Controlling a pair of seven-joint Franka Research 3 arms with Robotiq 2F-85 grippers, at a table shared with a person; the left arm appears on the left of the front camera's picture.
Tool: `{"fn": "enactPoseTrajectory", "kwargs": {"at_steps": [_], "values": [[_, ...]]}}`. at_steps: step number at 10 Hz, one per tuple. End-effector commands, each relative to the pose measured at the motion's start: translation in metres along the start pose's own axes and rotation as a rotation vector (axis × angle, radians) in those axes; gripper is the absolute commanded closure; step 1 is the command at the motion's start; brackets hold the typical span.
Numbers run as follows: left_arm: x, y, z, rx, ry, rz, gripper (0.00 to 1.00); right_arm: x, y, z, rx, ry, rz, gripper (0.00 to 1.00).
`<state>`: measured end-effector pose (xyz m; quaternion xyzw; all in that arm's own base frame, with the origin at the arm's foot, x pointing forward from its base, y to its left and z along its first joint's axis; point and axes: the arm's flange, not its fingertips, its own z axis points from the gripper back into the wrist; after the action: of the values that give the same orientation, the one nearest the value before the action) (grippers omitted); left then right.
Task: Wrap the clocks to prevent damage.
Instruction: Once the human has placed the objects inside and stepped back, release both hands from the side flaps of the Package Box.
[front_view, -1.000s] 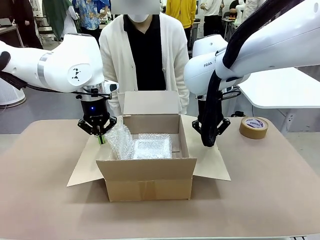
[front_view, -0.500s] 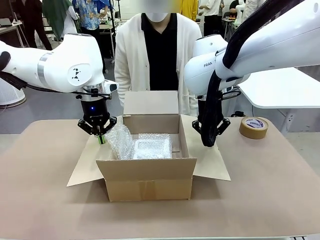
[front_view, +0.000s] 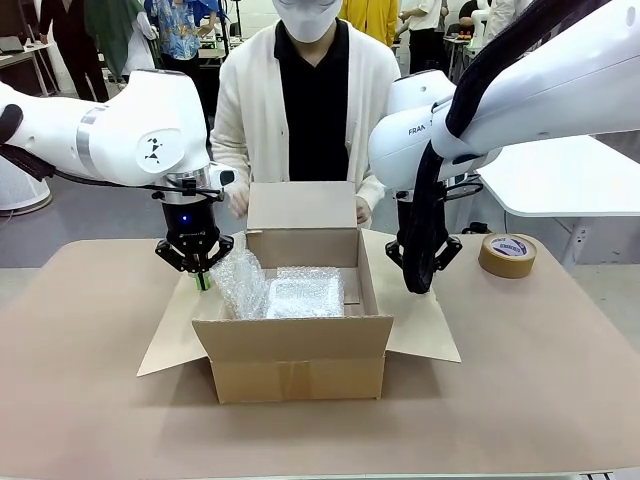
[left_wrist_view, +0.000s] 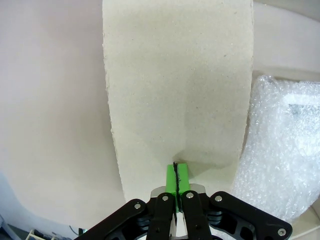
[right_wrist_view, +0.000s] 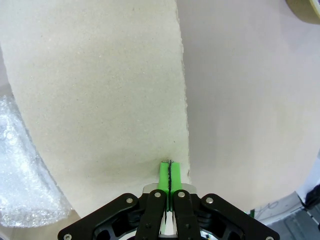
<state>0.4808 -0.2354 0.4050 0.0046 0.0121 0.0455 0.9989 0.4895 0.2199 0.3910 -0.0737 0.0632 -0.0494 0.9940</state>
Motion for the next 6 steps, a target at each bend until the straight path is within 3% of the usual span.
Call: {"fn": "enactPoseTrajectory", "kwargs": {"at_steps": [1, 4, 6], "values": [[0.003, 0.001, -0.001, -0.035, 0.051, -0.054, 1.0, 0.007, -0.001, -0.002, 0.025, 0.028, 0.008, 0.99], [0.004, 0.006, 0.002, -0.079, 0.056, -0.134, 1.0, 0.006, -0.003, -0.001, 0.033, 0.039, 0.049, 0.99], [-0.008, 0.047, 0.063, -0.131, 0.014, -0.267, 1.0, -0.018, -0.038, 0.053, -0.007, -0.039, 0.199, 0.99]]}}
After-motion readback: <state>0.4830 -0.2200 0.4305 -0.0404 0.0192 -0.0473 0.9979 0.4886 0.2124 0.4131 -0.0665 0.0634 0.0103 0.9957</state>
